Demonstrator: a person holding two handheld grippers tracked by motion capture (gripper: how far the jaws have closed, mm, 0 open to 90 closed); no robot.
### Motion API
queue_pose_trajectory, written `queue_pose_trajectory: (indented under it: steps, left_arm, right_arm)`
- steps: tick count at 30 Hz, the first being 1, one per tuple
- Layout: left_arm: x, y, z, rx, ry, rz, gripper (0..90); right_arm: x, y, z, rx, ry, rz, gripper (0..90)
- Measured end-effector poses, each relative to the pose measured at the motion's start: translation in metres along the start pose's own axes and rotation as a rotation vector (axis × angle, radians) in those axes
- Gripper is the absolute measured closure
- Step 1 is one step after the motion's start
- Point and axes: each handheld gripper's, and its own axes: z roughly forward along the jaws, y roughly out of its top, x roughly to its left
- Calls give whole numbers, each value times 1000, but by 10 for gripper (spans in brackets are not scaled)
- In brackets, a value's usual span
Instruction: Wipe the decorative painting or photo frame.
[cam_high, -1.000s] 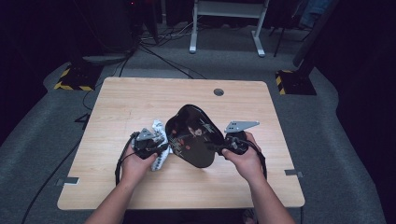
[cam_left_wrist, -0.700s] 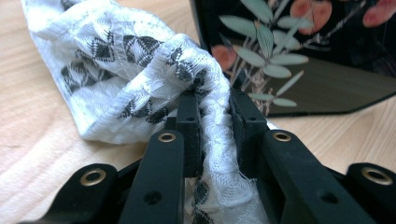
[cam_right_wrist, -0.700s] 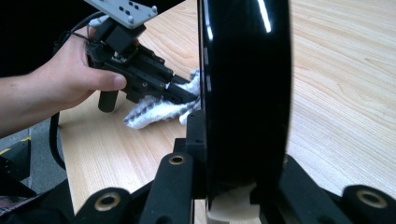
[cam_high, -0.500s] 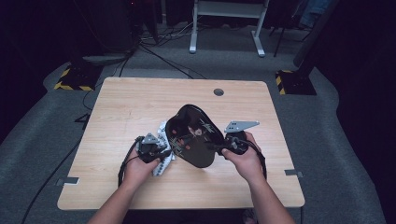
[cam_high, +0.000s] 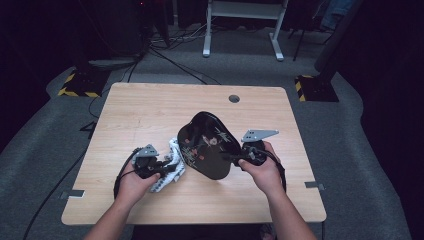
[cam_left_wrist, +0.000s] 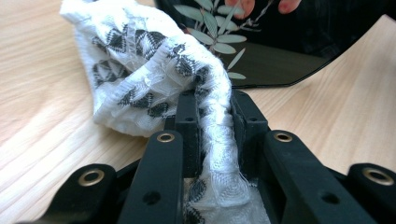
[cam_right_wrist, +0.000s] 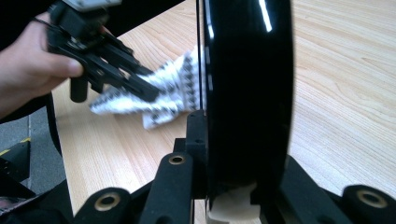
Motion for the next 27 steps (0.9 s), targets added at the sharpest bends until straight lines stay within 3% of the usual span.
queue_pose_trajectory:
  steps: [5, 10, 12, 17, 21, 24, 27]
  left_arm:
    - [4, 0, -21, -48, 28, -8, 756]
    - [10, -1, -43, -81, 90, -9, 751]
    - [17, -3, -51, -81, 135, 4, 748]
    - [38, -12, -64, -89, 195, -39, 739]
    - [49, -18, -67, -87, 215, -69, 728]
    - [61, -25, -67, -71, 208, -105, 720]
    - [69, -30, -66, -72, 212, -117, 708]
  right_arm:
    - [0, 0, 0, 1, -1, -3, 807]
    - [-1, 0, 0, 2, 5, 0, 807]
    - [-1, 0, 0, 1, 6, -1, 807]
    - [0, 1, 0, 5, 3, -7, 806]
    - [0, 1, 1, 4, 3, -8, 807]
    - [1, 1, 1, 4, 3, -8, 806]
    - [1, 1, 1, 4, 2, -10, 806]
